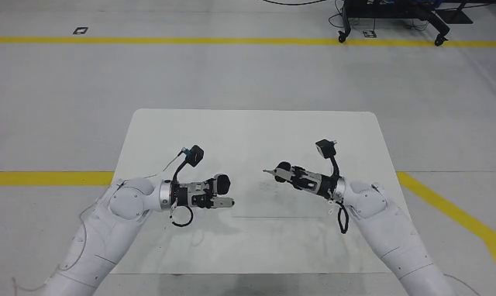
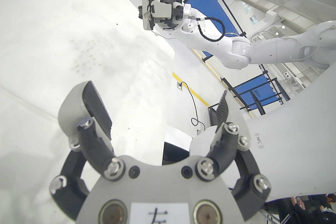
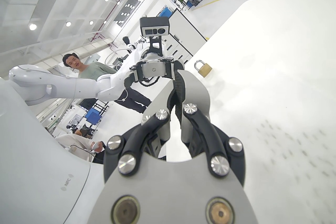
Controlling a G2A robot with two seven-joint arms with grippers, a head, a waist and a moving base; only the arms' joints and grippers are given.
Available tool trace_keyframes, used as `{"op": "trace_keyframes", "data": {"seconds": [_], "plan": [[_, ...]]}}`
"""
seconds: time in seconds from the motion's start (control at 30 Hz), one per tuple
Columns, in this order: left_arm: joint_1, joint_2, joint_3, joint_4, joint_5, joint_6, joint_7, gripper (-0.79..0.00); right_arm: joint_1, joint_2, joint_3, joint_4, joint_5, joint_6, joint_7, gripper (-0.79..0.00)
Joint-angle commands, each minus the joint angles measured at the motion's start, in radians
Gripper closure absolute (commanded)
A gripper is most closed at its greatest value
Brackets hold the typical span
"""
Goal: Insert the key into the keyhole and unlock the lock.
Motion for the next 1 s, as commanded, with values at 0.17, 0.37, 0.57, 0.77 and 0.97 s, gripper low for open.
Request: {"op": "trace_keyframes", "data": {"seconds": [0.17,0.37,0.57,0.77,0.97], "plan": [[0.013,0.006,-0.027,-0.026,0.049,0.025,0.039,-0.785,0.000,0.000,0.000,0.000,0.000,0.000,0.000,0.000],[0.053,0.021,-0.081,-0.075,0.085,0.076,0.068,-0.785,0.000,0.000,0.000,0.000,0.000,0.000,0.000,0.000],[0.072,0.027,-0.098,-0.130,0.104,0.099,0.088,-0.785,0.000,0.000,0.000,0.000,0.000,0.000,0.000,0.000],[0.121,0.044,-0.176,-0.176,0.168,0.114,0.119,-0.785,0.000,0.000,0.000,0.000,0.000,0.000,0.000,0.000],[0.247,0.071,-0.329,-0.323,0.365,0.206,0.189,-0.785,0.000,0.000,0.000,0.000,0.000,0.000,0.000,0.000]]}}
